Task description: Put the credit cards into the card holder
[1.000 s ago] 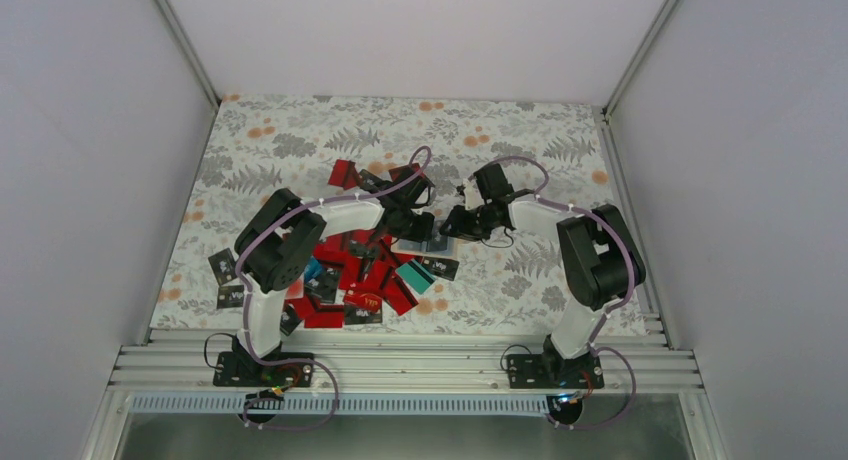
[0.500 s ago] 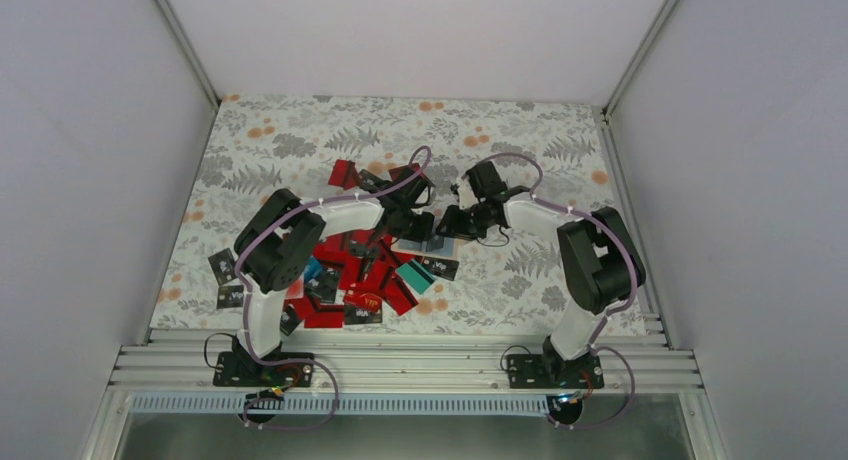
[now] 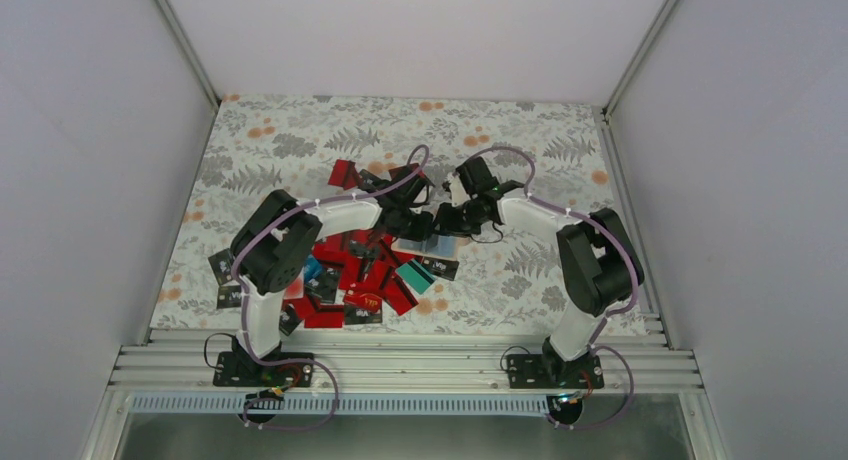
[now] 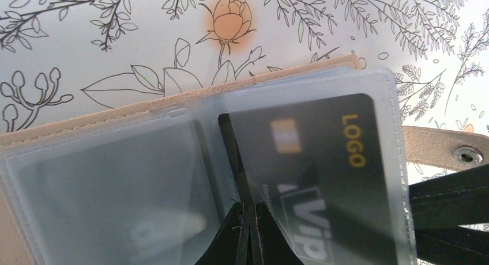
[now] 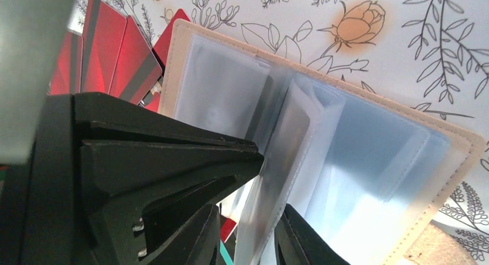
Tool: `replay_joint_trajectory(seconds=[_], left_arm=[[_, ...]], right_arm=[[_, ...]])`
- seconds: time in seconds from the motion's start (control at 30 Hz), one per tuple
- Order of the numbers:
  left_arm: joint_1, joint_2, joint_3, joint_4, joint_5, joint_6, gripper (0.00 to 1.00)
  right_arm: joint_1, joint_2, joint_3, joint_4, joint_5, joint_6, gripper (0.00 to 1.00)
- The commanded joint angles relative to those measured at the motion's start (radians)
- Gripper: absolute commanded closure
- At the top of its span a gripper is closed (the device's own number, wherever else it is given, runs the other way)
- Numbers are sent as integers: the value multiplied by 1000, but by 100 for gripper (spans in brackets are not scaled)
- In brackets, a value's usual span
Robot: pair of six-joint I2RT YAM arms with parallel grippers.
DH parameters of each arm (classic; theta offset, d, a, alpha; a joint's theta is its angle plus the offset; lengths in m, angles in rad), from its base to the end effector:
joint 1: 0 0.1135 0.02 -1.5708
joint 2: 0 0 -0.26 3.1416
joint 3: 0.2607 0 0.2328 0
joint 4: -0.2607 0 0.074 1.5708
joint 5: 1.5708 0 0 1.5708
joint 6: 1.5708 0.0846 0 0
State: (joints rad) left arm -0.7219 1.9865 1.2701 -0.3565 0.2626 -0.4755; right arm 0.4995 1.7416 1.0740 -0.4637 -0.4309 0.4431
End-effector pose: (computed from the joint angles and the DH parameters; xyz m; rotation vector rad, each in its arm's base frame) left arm 0.2920 -0.2864 0.1121 0.4360 2.7586 -0.7044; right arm 0.2834 0.1949 0.1411 -0.2178 2.8215 0.8378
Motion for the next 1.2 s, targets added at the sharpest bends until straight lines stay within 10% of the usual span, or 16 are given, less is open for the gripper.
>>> replay_joint_trajectory(seconds=[0.0,1.17], left_arm=[[8,-43,-18,-1,5,5,98],[86,-211,-168,-4,-47,17,98]], right_arm=[[21,-17,39,-56,51,-10,73],[108,138,188,-57,1,-9,72]])
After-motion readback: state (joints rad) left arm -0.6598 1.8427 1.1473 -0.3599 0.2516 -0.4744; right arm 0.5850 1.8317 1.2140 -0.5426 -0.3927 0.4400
